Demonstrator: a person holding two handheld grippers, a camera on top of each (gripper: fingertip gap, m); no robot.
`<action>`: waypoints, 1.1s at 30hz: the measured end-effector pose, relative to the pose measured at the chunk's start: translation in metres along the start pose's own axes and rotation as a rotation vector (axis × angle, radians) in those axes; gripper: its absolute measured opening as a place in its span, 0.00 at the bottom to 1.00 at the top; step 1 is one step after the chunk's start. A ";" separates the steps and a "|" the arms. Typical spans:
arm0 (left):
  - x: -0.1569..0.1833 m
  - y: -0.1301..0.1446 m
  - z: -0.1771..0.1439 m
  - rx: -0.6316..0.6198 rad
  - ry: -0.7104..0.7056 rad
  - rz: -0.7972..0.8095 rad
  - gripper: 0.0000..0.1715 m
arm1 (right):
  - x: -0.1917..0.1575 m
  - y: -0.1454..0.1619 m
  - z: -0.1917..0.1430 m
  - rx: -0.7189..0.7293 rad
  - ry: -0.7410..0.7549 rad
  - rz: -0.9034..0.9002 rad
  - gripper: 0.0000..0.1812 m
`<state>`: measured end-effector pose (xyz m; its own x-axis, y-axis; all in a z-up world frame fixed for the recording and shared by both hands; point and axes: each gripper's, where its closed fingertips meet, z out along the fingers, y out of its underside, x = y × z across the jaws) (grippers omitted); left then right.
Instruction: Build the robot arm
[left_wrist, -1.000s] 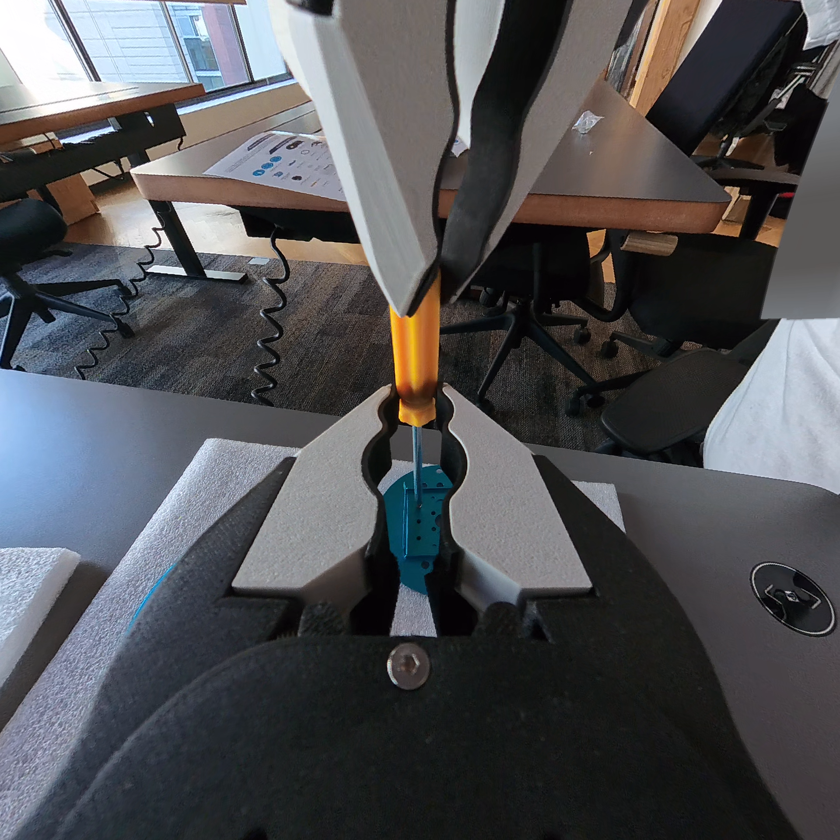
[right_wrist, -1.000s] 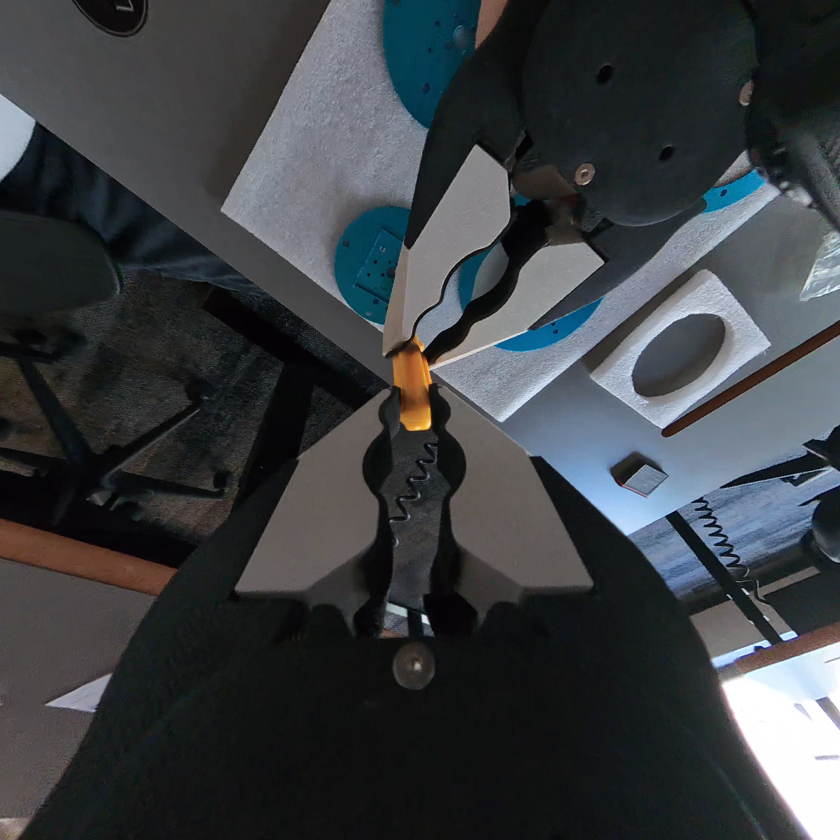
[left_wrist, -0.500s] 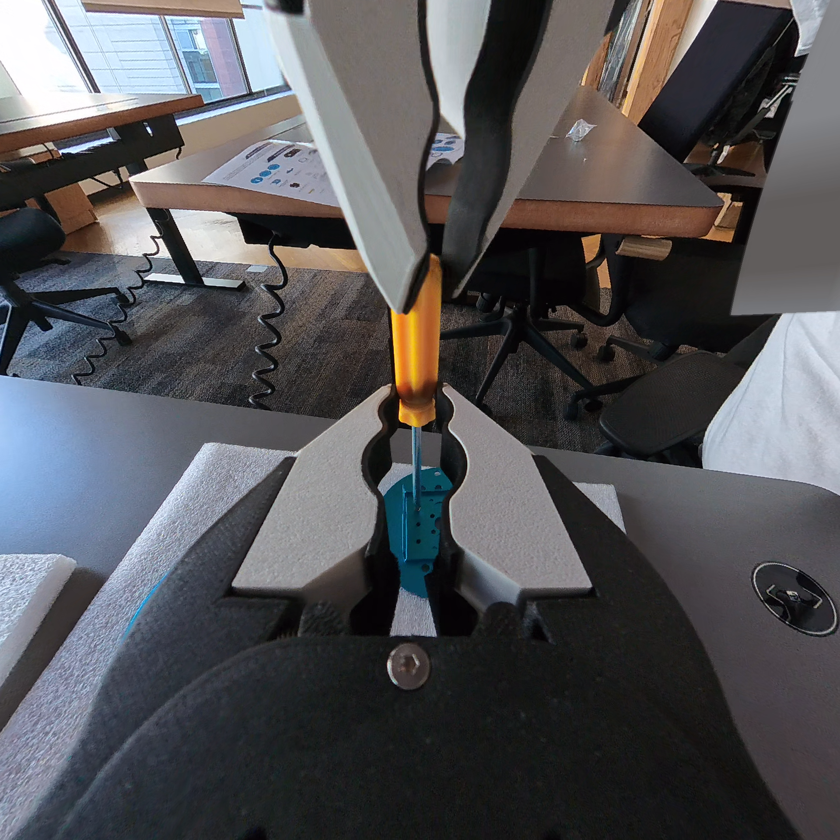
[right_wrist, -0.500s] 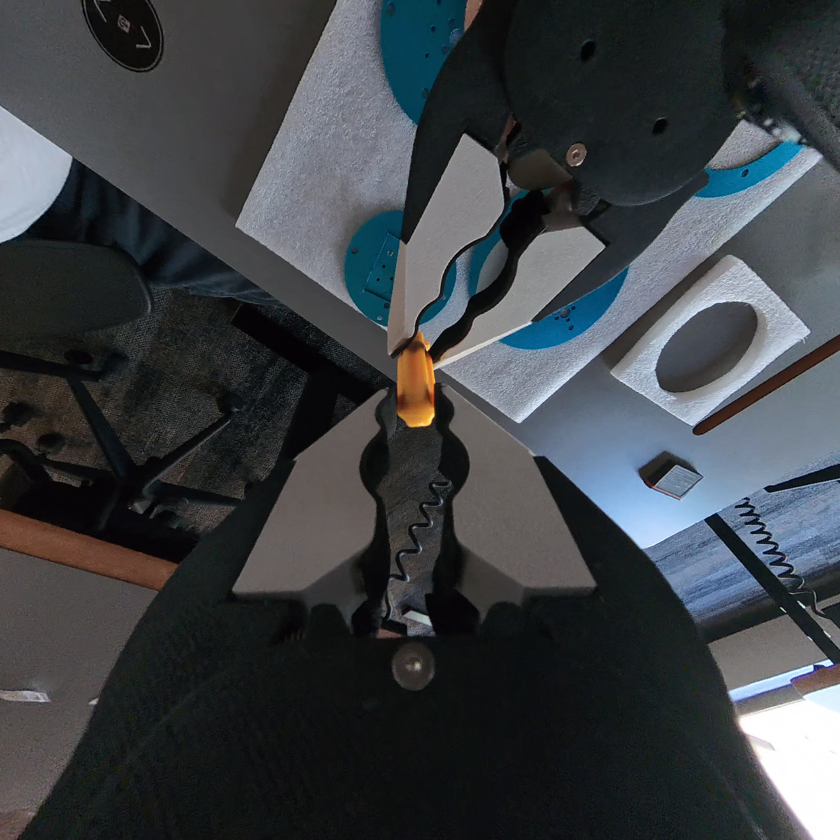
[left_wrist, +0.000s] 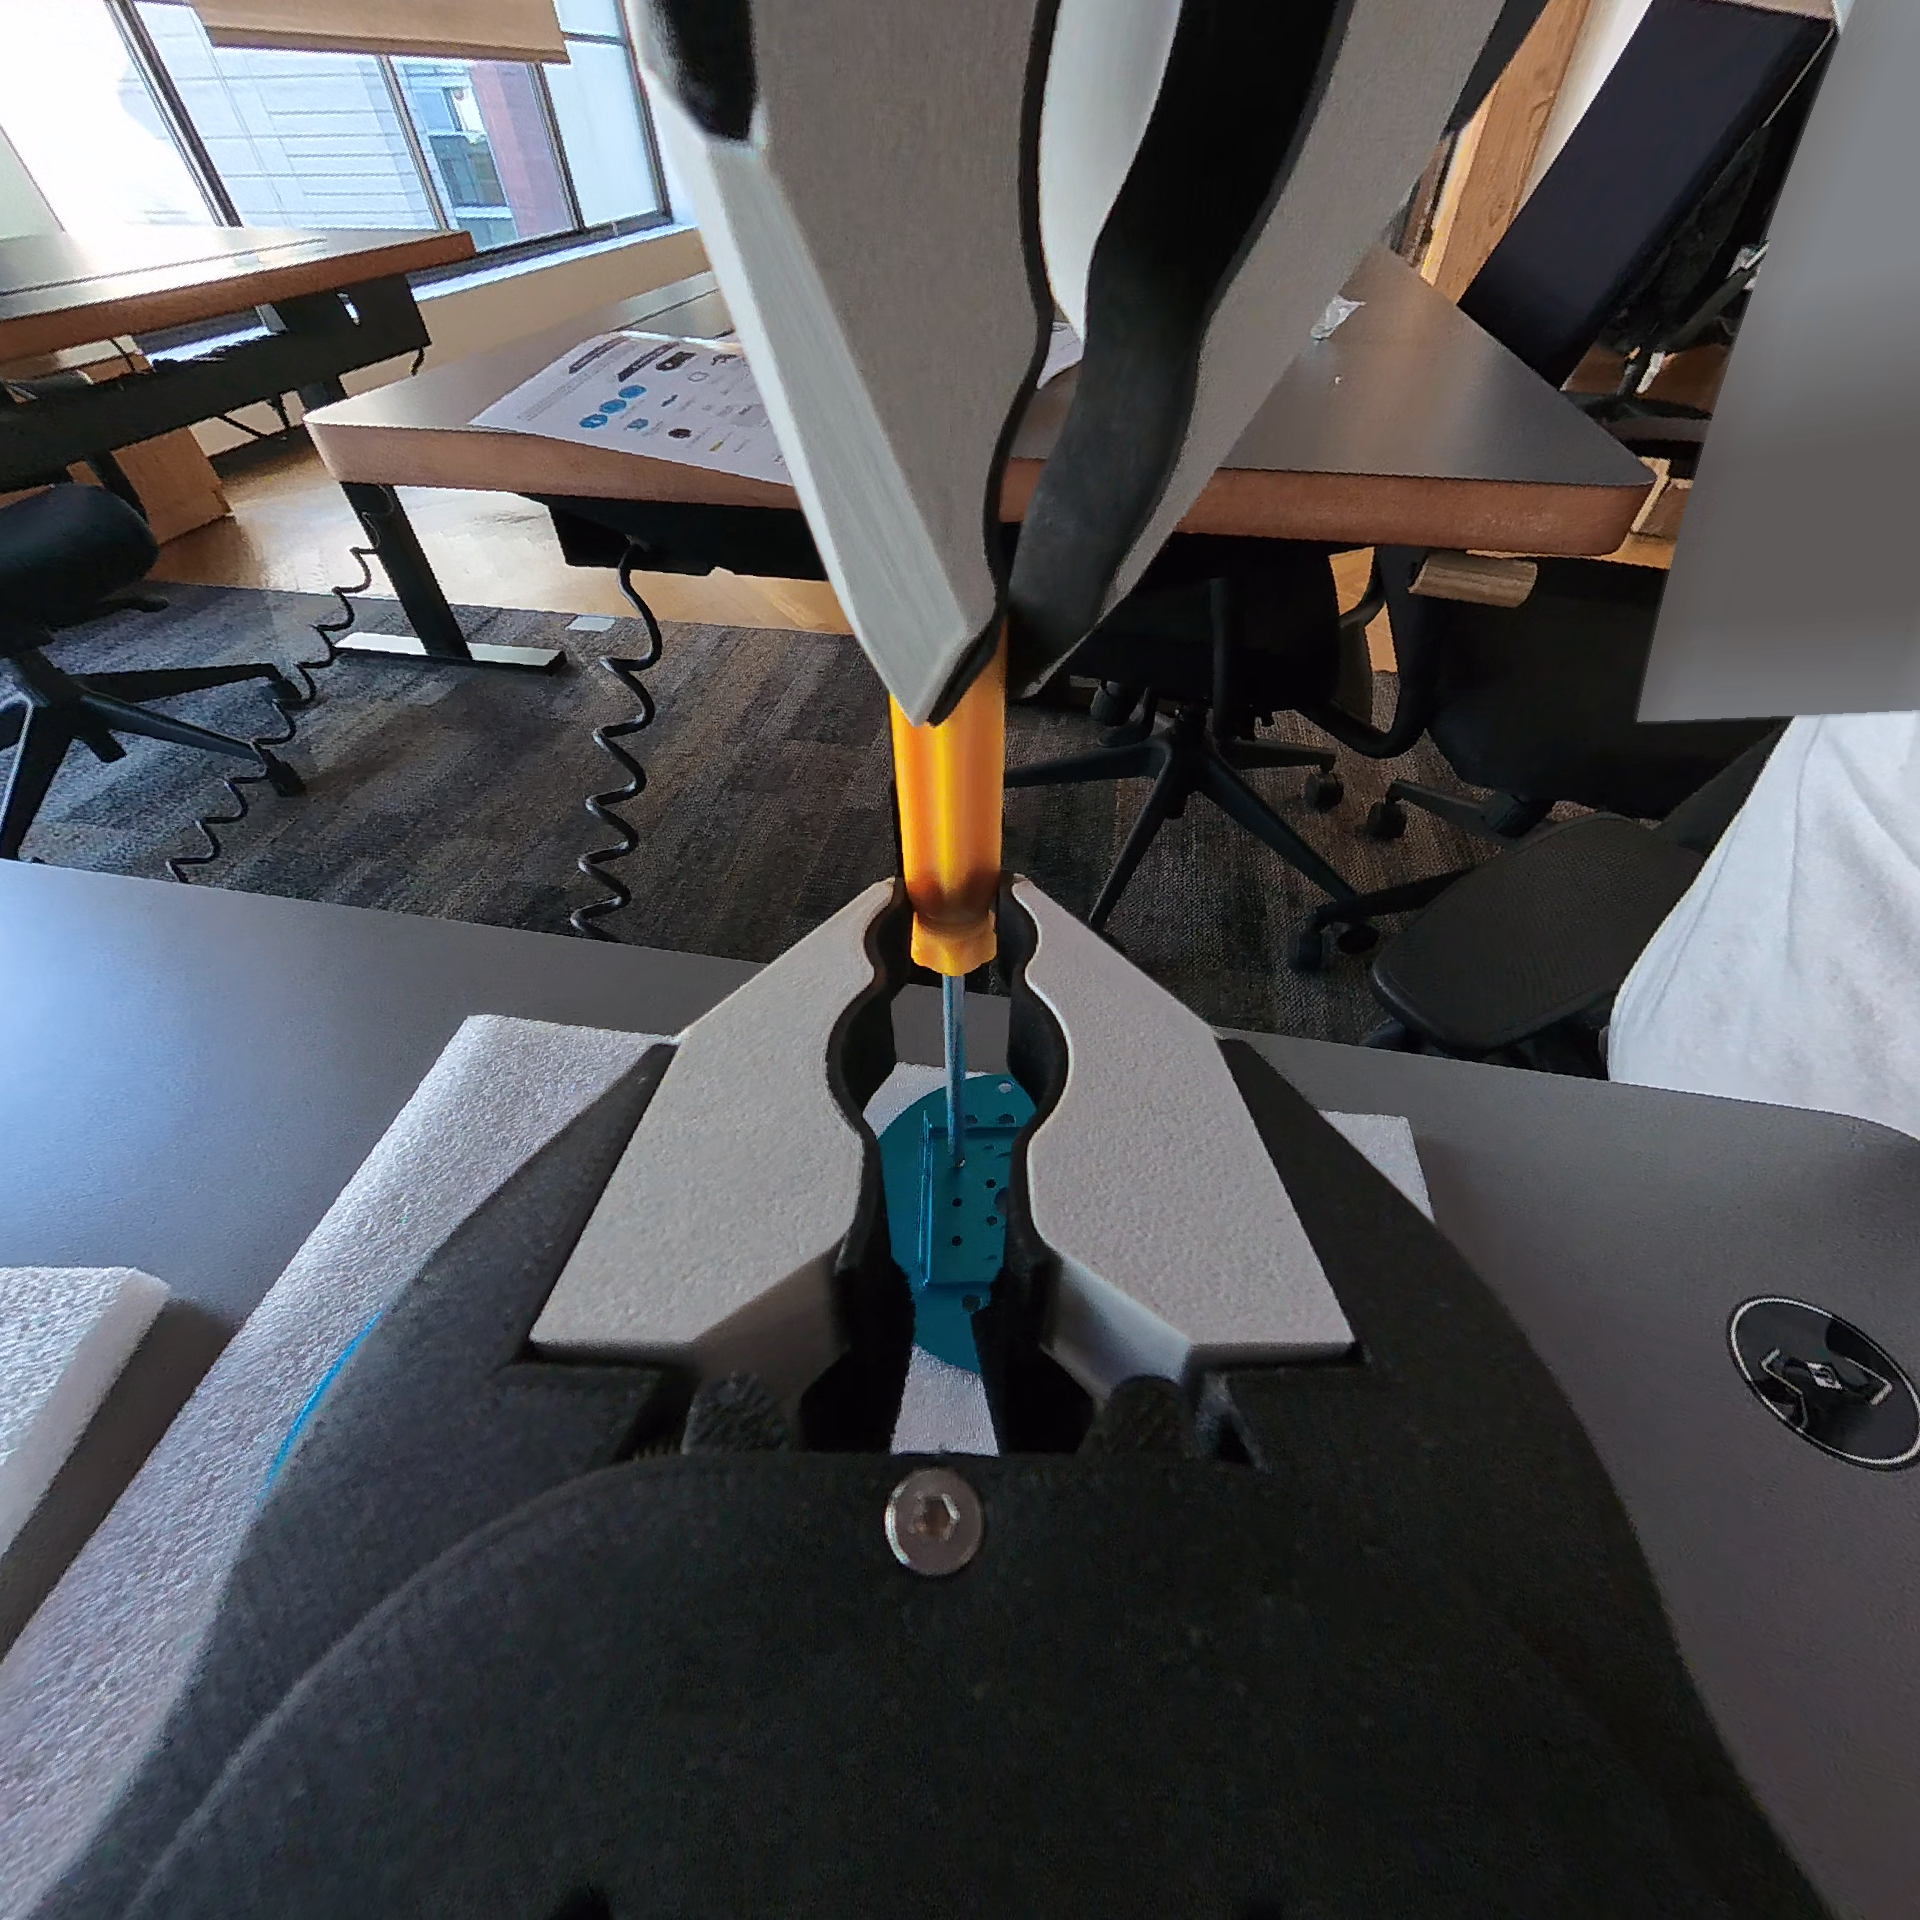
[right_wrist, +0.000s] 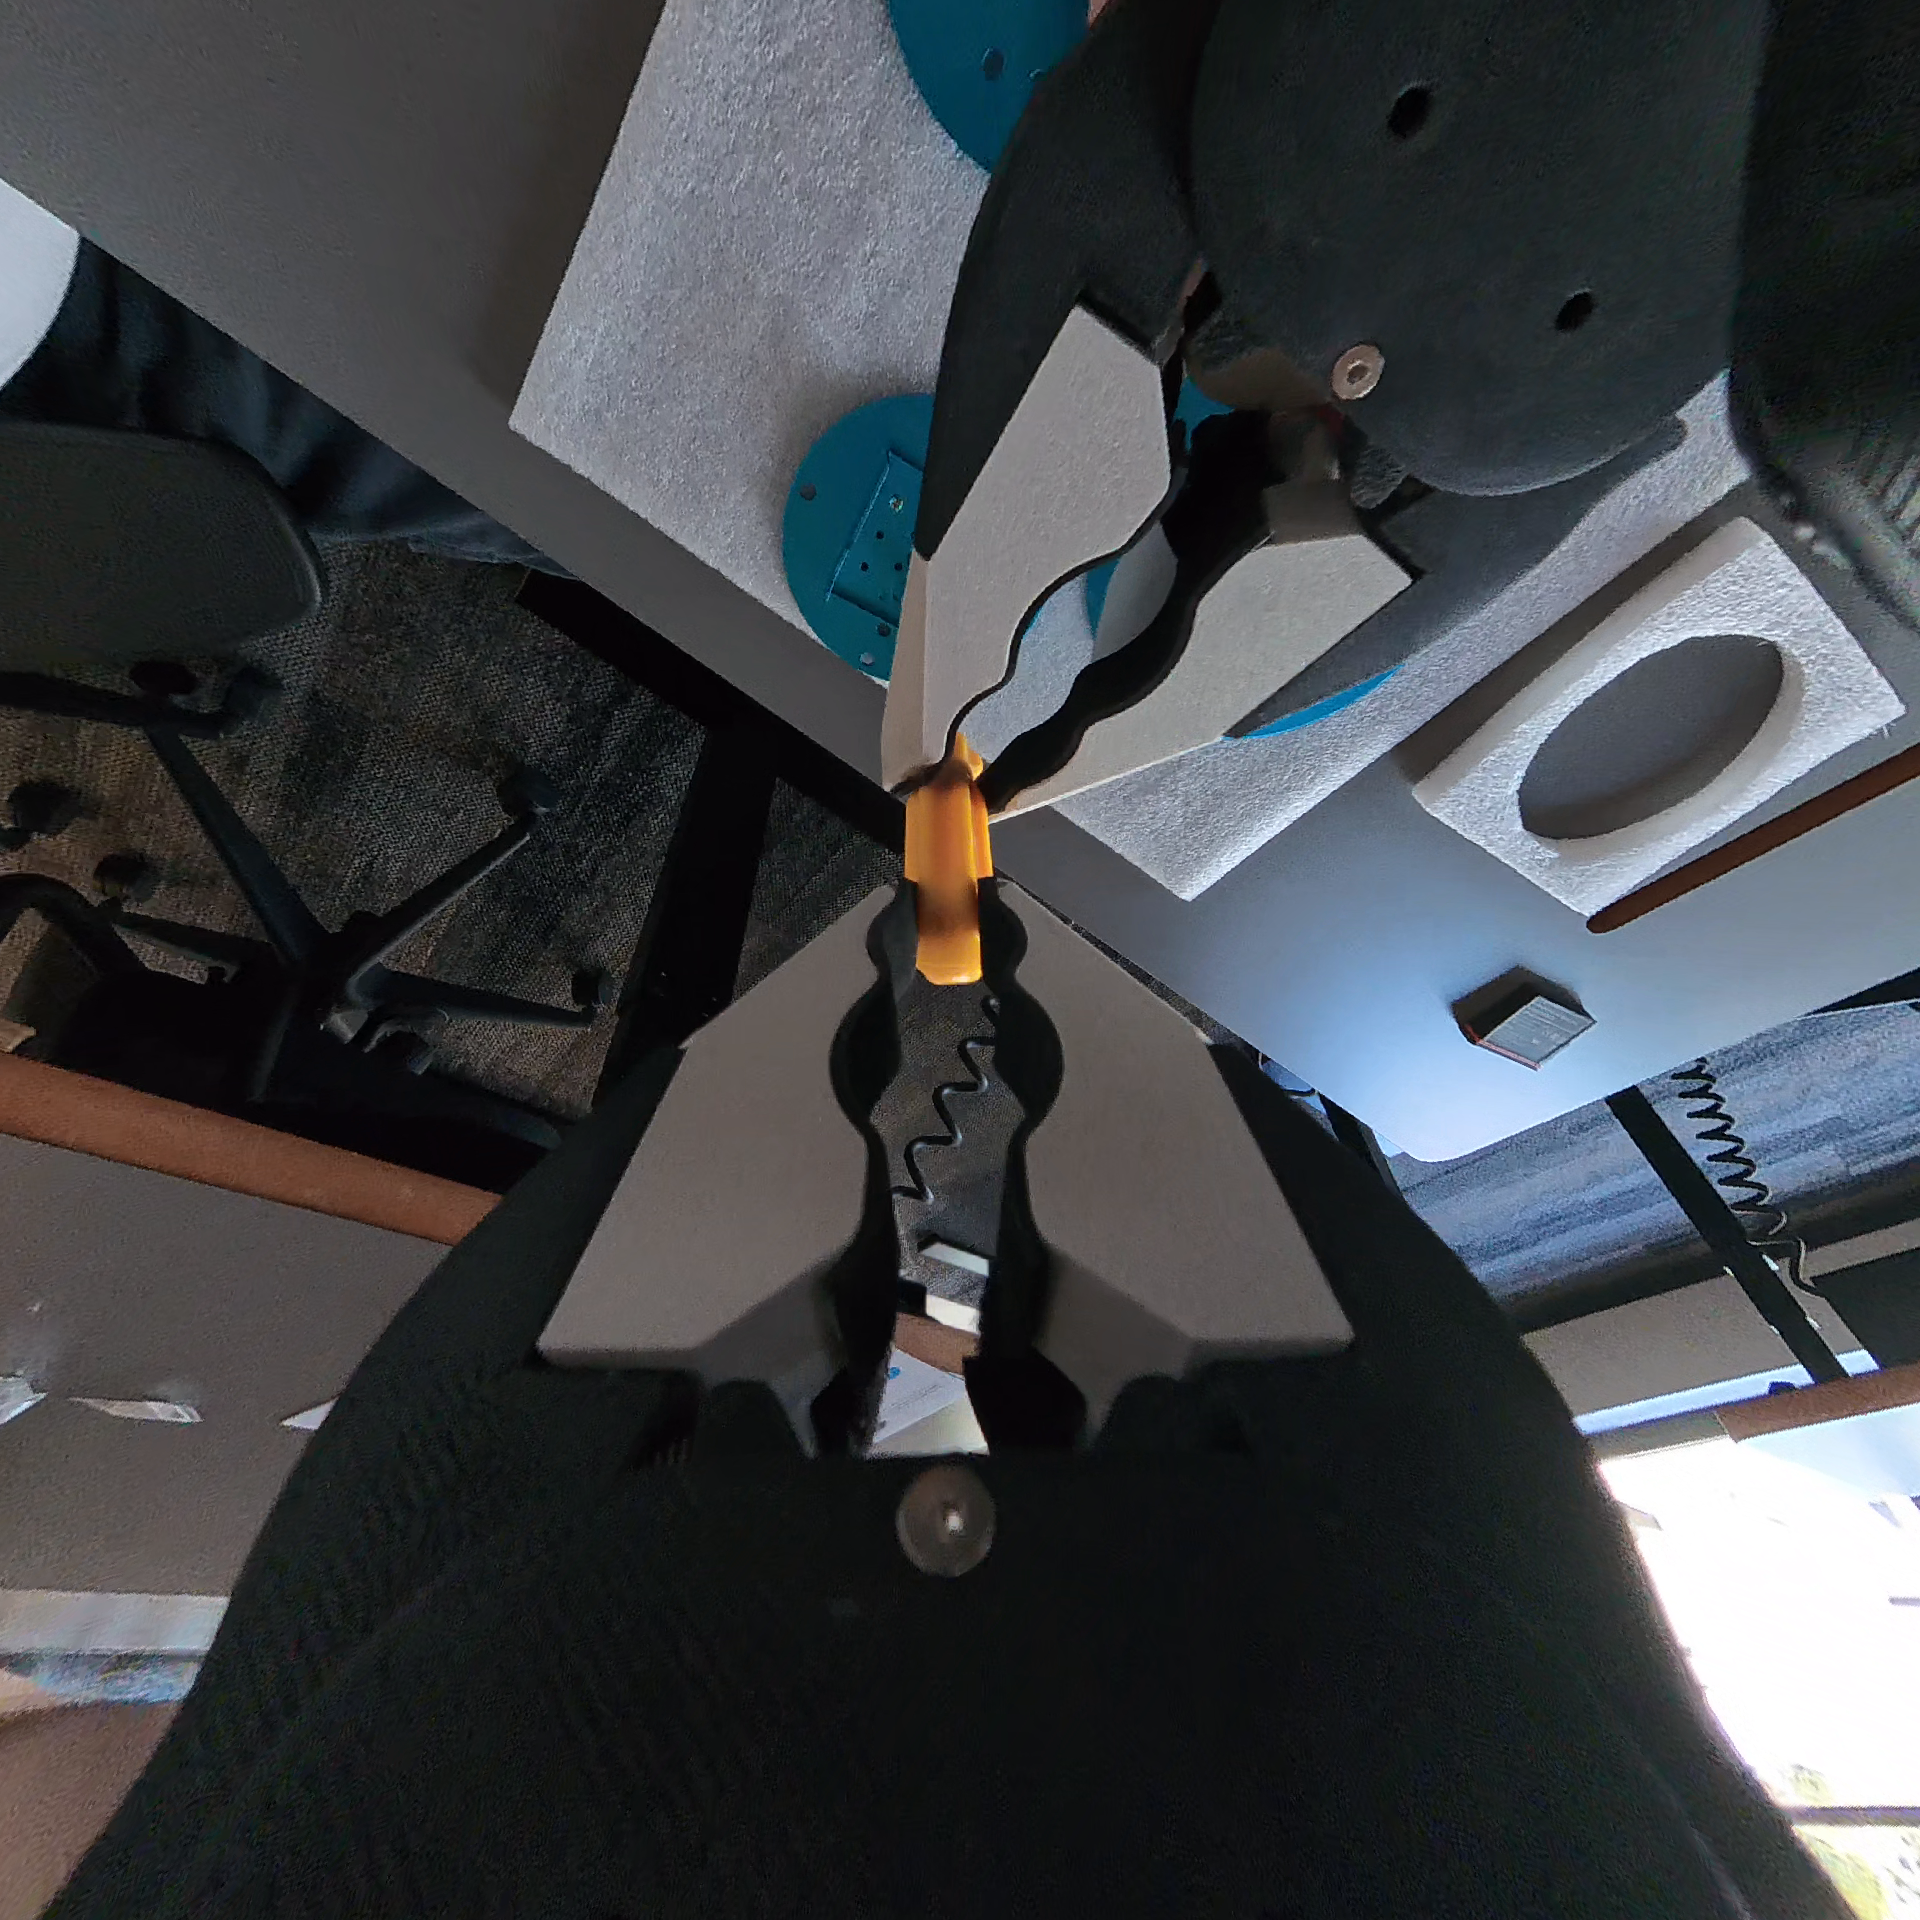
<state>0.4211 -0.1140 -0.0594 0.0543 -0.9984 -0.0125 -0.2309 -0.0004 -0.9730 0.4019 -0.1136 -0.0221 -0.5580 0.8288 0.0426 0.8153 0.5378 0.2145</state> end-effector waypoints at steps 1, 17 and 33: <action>-0.001 0.000 0.000 -0.002 -0.004 0.001 0.08 | 0.001 0.000 0.000 -0.006 0.002 0.001 0.06; 0.001 0.001 0.001 -0.001 0.009 0.015 0.07 | -0.001 0.003 0.001 -0.036 -0.142 0.487 0.06; 0.003 0.001 0.002 -0.009 0.008 0.054 0.07 | -0.009 0.006 0.000 0.143 0.040 -0.066 0.14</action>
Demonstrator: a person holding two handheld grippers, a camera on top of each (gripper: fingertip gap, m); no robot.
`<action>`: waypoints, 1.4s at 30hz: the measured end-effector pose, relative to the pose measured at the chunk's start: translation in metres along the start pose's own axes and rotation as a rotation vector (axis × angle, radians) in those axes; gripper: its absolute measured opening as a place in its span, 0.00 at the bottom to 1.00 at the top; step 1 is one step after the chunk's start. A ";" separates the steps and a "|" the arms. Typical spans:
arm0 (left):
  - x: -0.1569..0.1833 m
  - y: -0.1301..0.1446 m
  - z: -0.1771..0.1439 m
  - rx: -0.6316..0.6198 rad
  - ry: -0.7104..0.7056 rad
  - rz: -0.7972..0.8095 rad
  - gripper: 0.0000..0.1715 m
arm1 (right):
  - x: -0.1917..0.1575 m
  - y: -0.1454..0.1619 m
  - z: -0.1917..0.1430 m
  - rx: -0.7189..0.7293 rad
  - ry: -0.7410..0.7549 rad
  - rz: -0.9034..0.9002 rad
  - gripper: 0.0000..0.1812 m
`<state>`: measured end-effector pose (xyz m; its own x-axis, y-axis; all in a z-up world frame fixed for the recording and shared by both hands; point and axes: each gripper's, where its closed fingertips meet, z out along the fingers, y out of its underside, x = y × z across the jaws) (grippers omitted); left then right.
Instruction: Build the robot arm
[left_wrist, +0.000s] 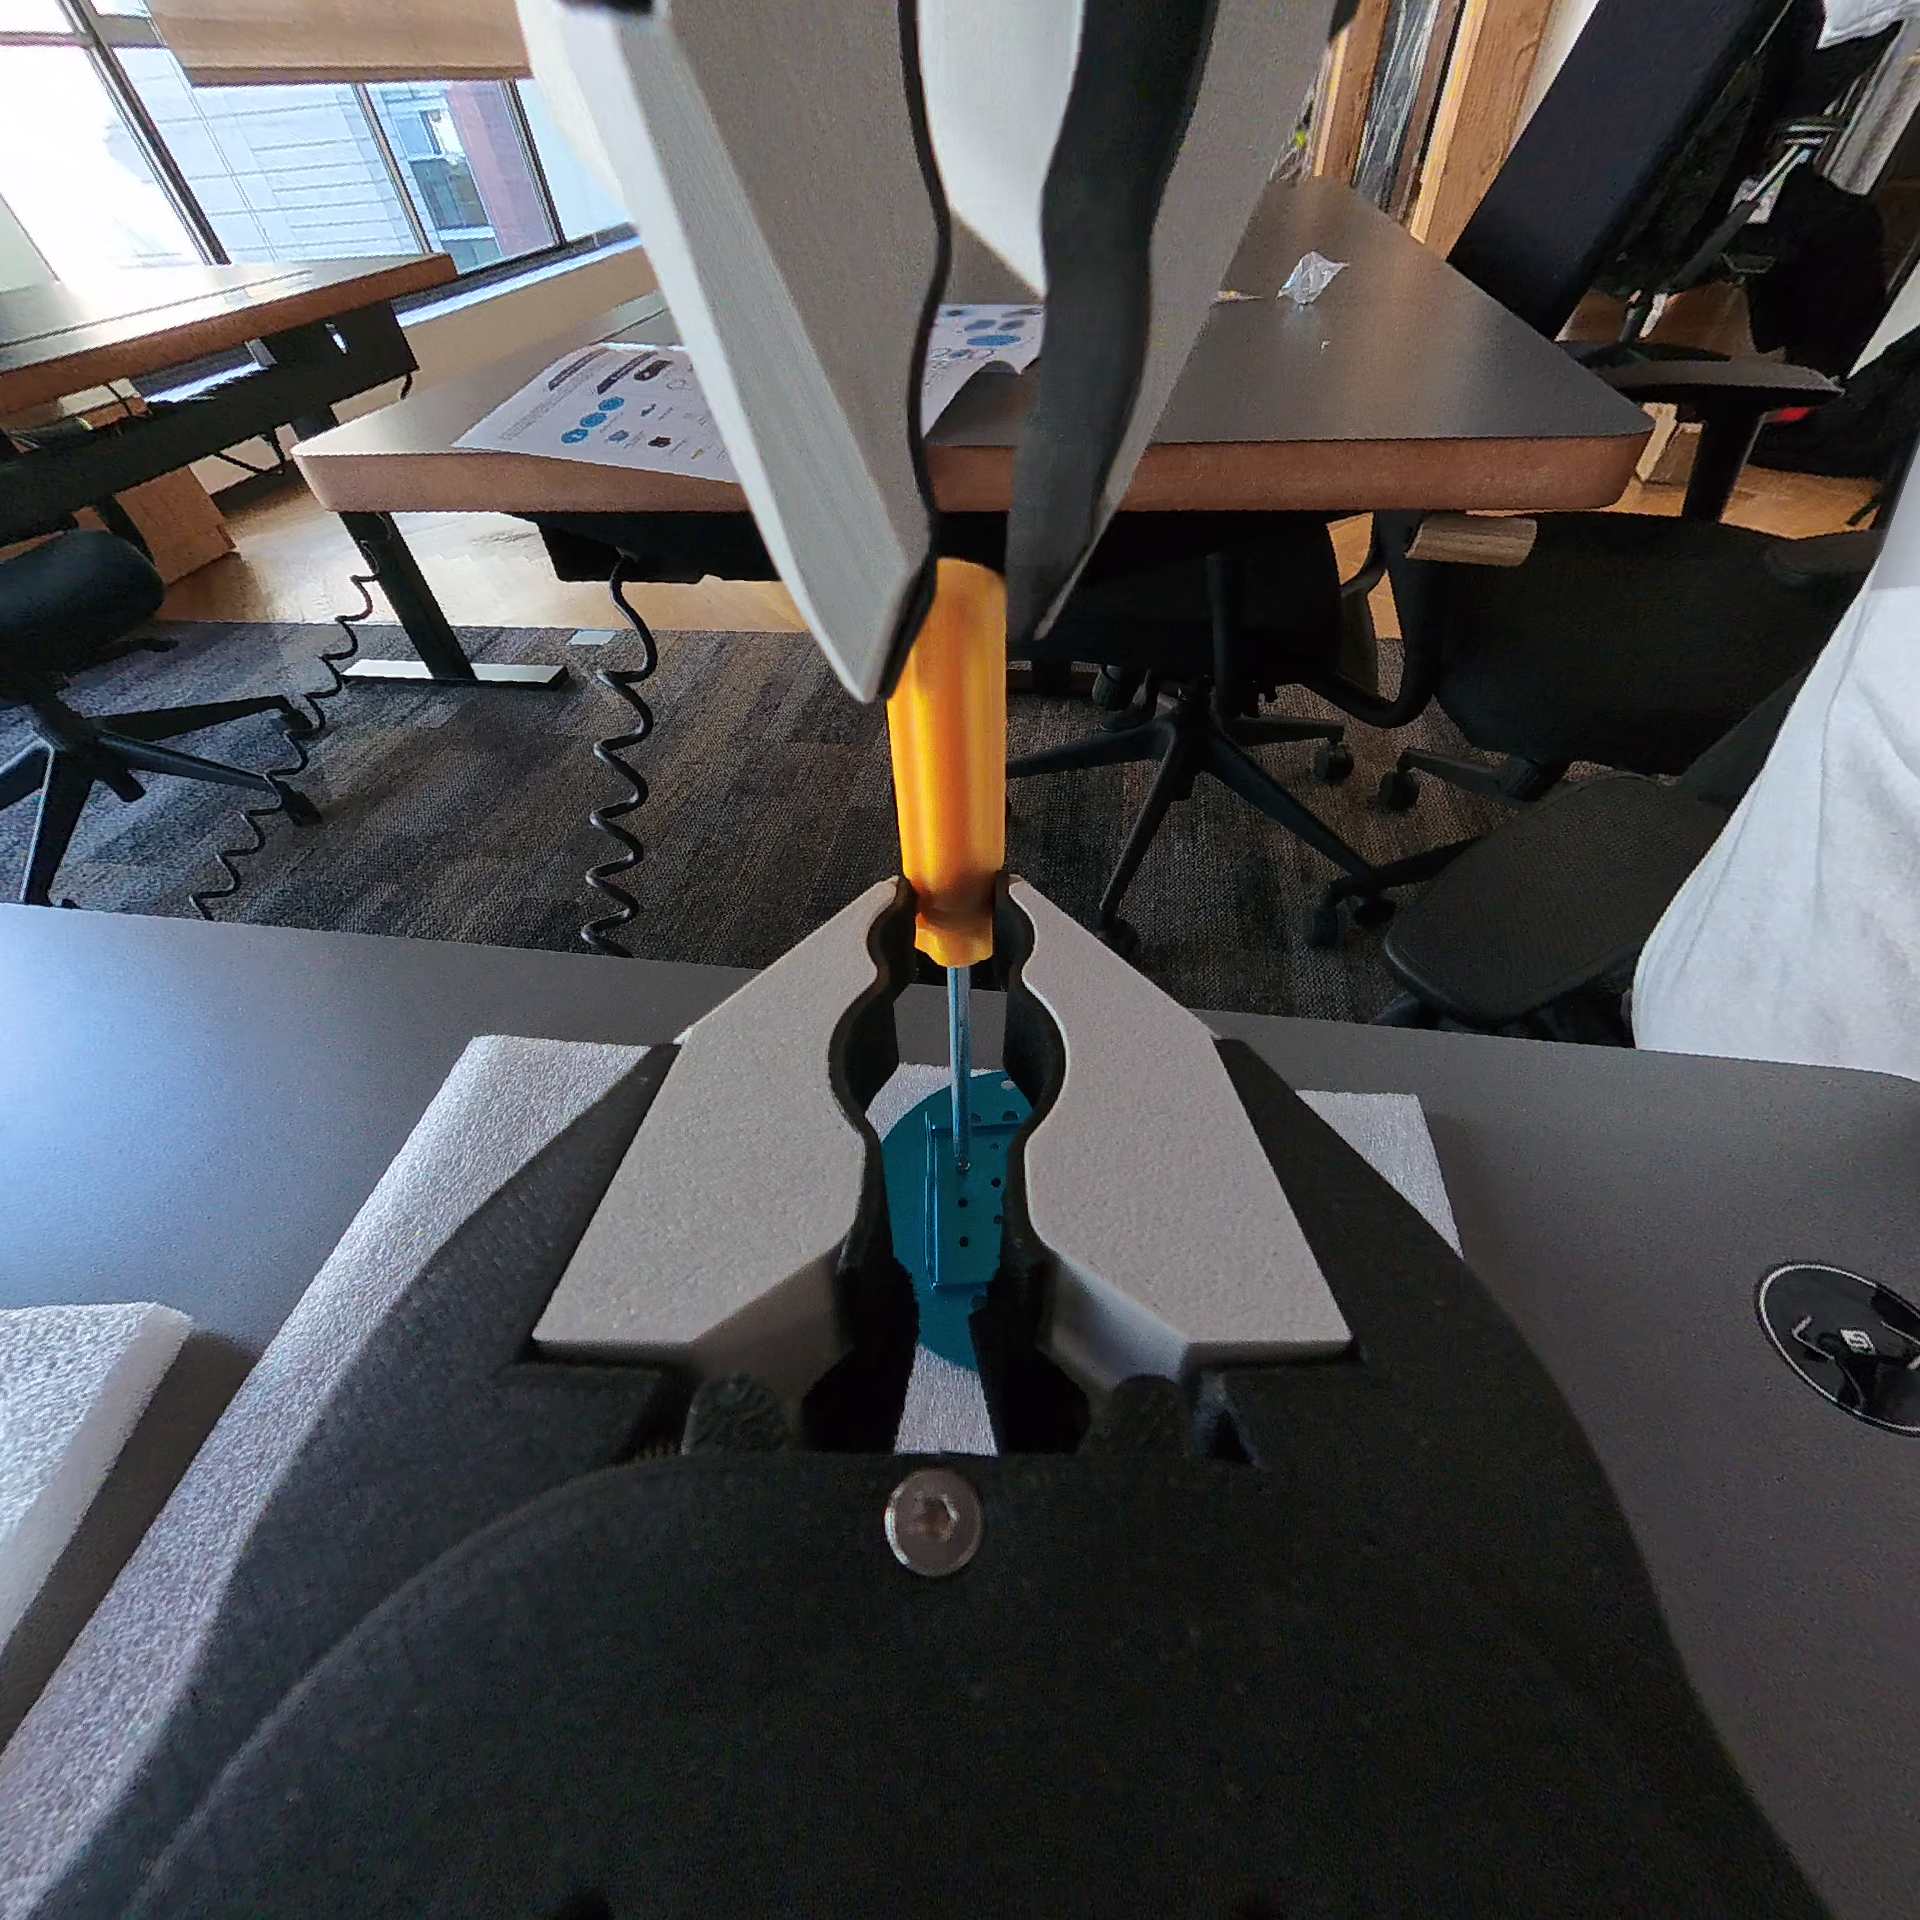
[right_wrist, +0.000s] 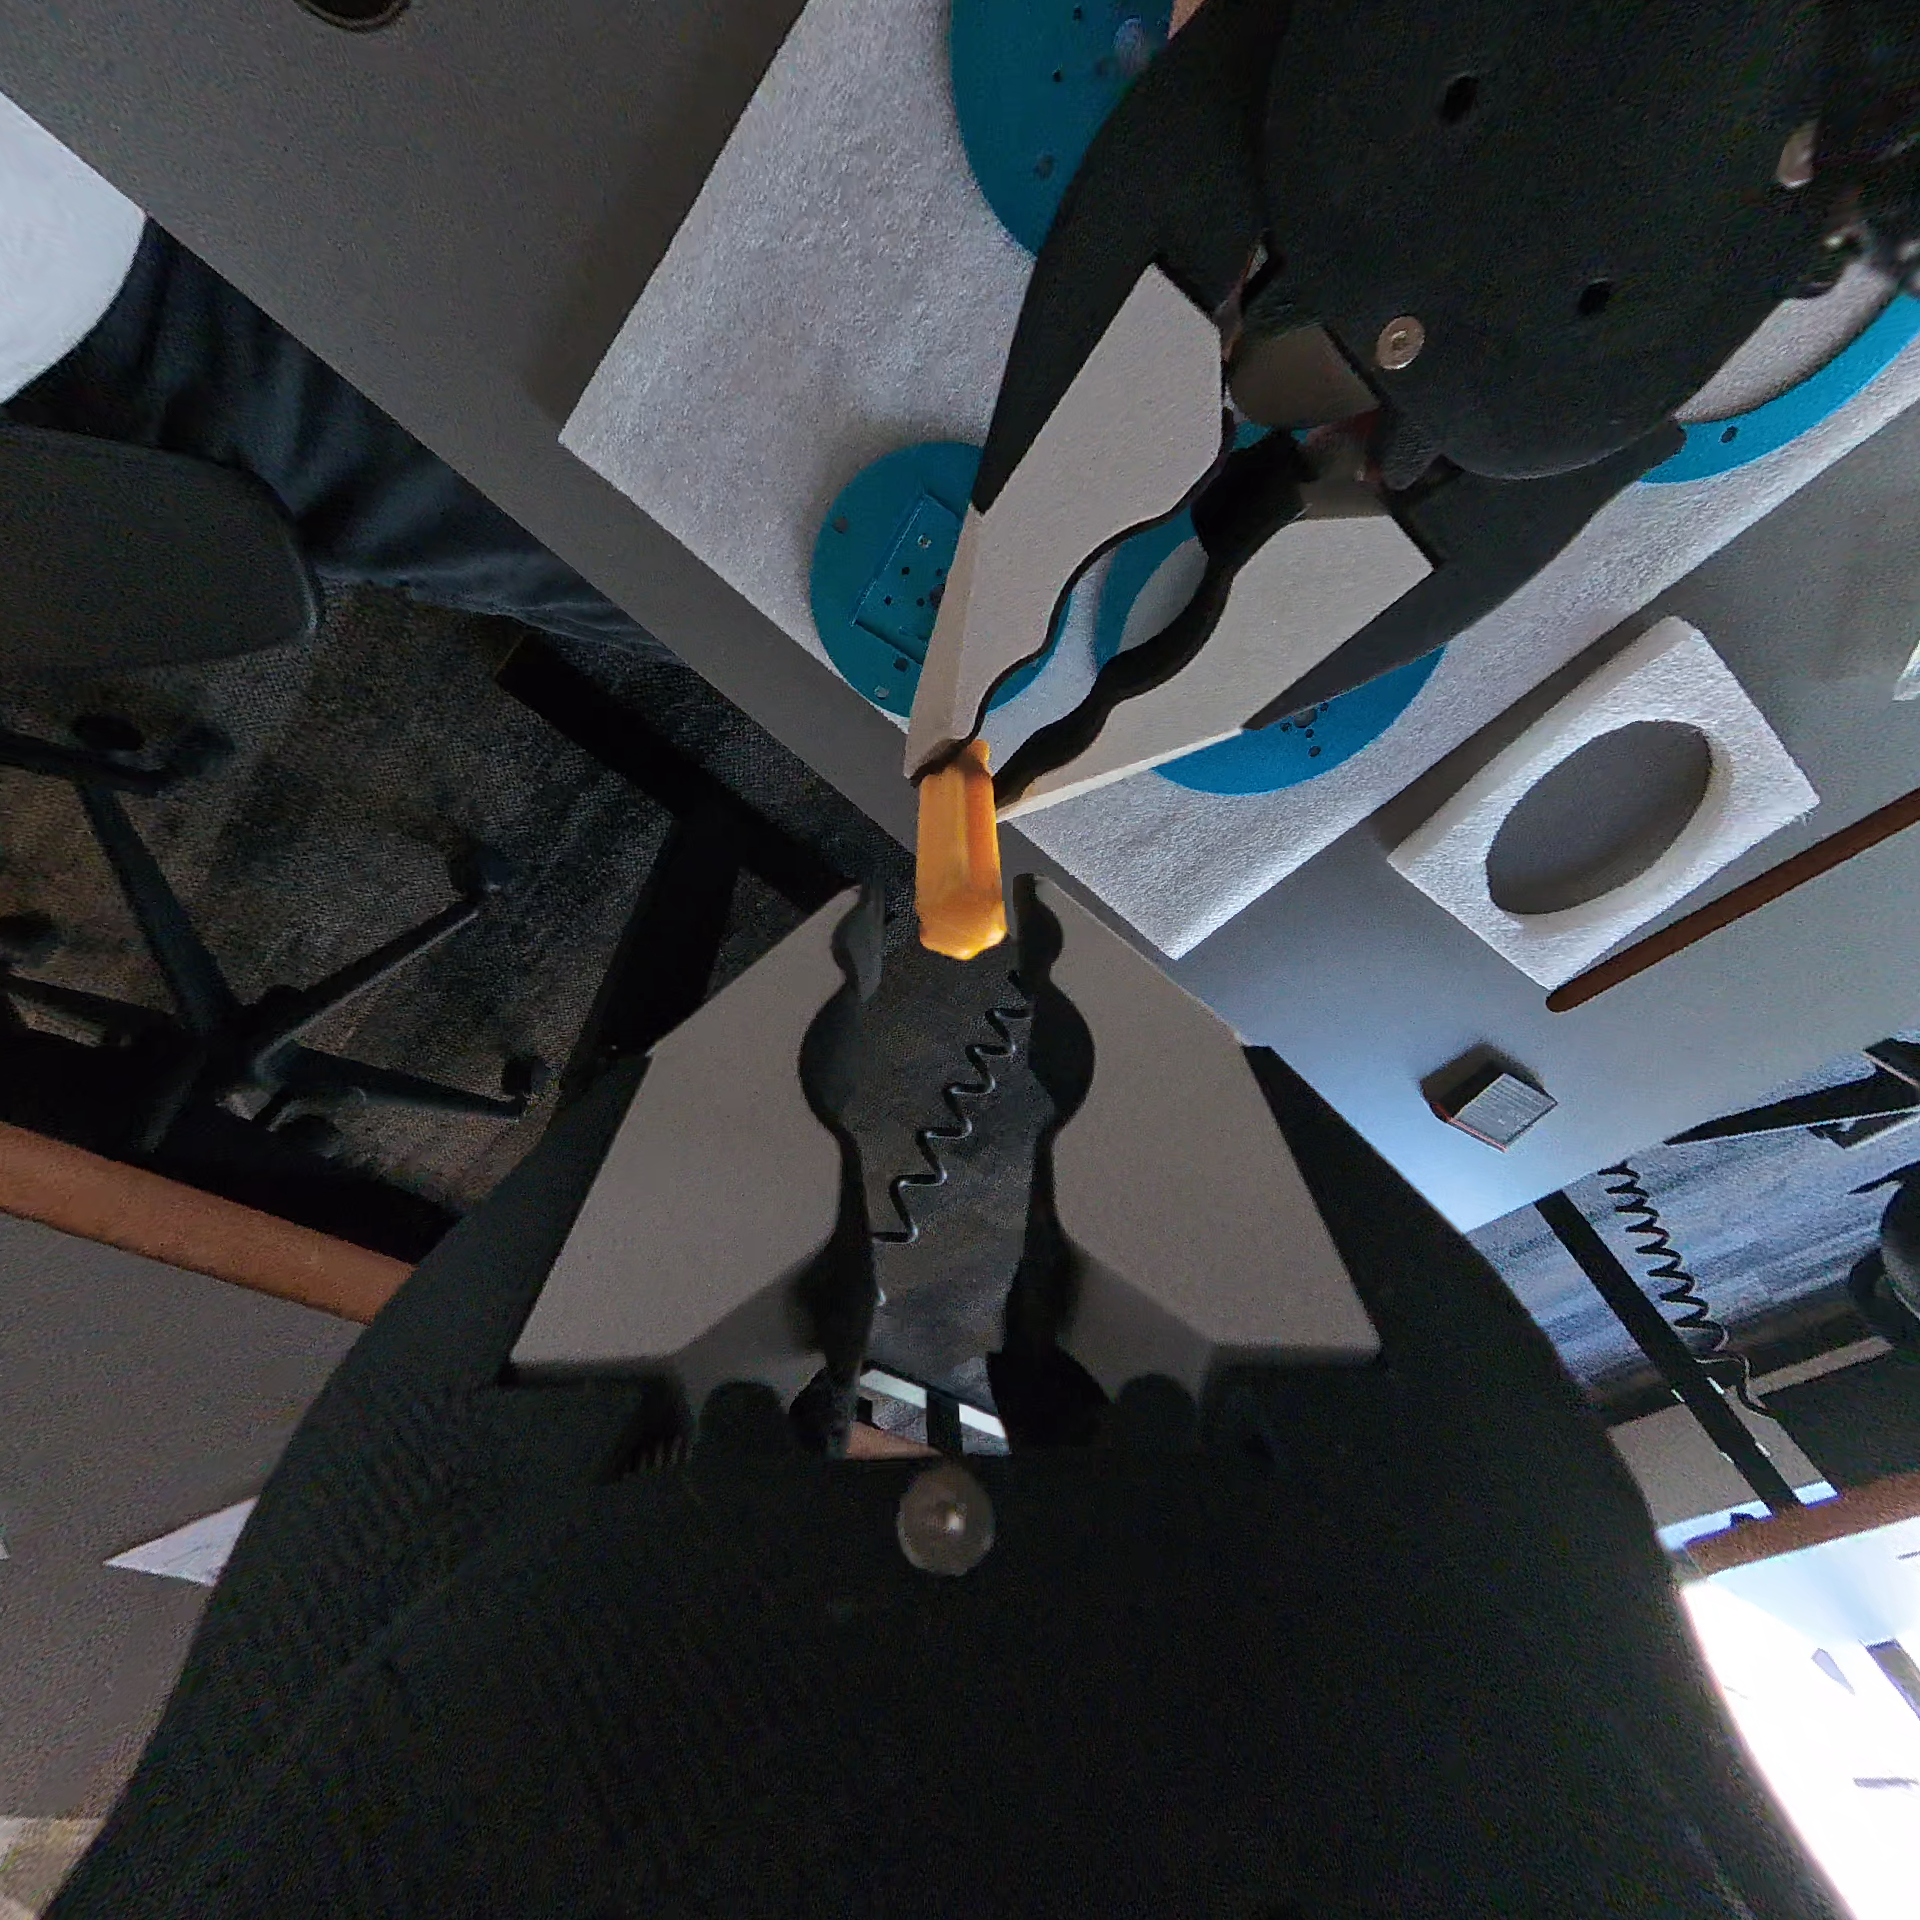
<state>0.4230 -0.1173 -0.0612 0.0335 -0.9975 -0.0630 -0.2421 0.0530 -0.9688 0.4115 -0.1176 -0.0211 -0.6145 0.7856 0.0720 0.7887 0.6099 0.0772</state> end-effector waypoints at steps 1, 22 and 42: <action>0.000 0.000 0.000 -0.001 -0.001 0.003 0.07 | 0.002 0.001 0.002 -0.005 0.012 -0.001 0.12; 0.000 0.000 -0.002 0.001 -0.012 0.017 0.07 | 0.001 0.005 0.007 -0.094 -0.083 0.394 0.09; -0.005 0.000 -0.004 0.050 -0.007 -0.030 0.07 | 0.009 -0.001 0.008 0.012 -0.062 0.208 0.06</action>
<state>0.4190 -0.1125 -0.0601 0.0473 -0.9982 -0.0357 -0.1919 0.0260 -0.9811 0.4057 -0.1101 -0.0287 -0.4369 0.8992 0.0239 0.8986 0.4351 0.0557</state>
